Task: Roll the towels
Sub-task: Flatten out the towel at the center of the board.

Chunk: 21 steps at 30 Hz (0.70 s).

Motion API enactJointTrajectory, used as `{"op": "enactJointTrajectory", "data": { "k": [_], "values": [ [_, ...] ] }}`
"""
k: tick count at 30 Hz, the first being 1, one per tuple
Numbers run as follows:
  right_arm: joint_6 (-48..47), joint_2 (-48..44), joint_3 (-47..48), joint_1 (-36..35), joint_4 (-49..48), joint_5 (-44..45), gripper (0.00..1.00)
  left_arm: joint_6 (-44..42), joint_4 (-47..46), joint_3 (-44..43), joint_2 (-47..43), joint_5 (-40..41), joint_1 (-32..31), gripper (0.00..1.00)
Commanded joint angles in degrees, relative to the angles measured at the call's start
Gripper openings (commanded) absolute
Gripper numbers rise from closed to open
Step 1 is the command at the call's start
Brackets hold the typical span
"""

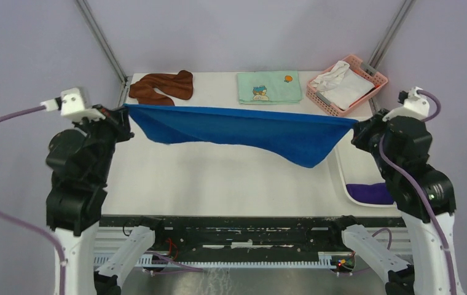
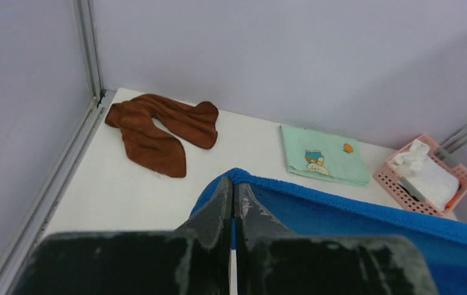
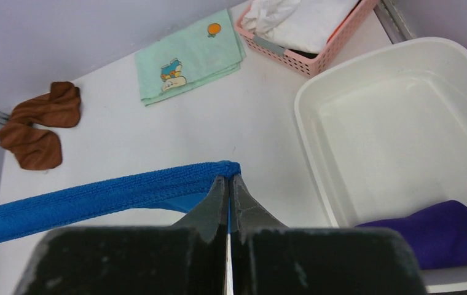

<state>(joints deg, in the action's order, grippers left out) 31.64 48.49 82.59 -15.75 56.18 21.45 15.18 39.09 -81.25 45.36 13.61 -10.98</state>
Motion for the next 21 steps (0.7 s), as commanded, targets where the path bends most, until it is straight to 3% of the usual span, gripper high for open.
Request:
{"op": "enactJointTrajectory", "data": {
  "k": [1, 6, 12, 17, 21],
  "values": [
    [-3.22, -3.62, 3.99, 0.19, 6.43, -0.56, 0.0, -3.88, 6.27, -4.59, -4.22, 2.96, 0.35, 0.03],
    [-1.7, -3.25, 3.58, 0.17, 8.63, -2.97, 0.0, -3.84, 9.22, -3.36, -6.12, 2.64, 0.32, 0.03],
    [0.12, 3.59, -6.15, 0.18, 1.78, -2.89, 0.0, -1.28, 5.91, 10.3, -2.39, 1.18, 0.33, 0.03],
    [-0.48, 16.33, -11.9, 0.74, -9.39, 0.97, 0.0, 2.02, -3.1, 21.72, 10.41, -0.38, 0.4, 0.03],
    [-1.67, 28.4, -13.28, 3.56, -21.63, -0.21, 0.0, 2.17, -7.85, 19.07, 27.3, -0.2, 0.92, 0.03]
  ]
}}
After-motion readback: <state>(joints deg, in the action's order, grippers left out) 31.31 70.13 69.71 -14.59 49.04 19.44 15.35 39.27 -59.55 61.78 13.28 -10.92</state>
